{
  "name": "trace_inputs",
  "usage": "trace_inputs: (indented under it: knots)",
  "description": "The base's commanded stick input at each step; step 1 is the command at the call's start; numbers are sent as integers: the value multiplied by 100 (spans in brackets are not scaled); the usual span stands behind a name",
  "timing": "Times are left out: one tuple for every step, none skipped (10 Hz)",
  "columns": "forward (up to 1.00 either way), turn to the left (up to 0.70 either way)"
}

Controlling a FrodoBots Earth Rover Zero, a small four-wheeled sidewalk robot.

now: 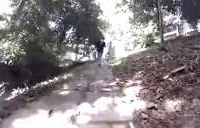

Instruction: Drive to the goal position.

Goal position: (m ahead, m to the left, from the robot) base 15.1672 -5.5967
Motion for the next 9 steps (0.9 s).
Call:
trace_inputs:
  knots:
    - [100,0]
    - [100,0]
    - [100,0]
    - [100,0]
    - [100,0]
    - [100,0]
    - [100,0]
    - [100,0]
    - [100,0]
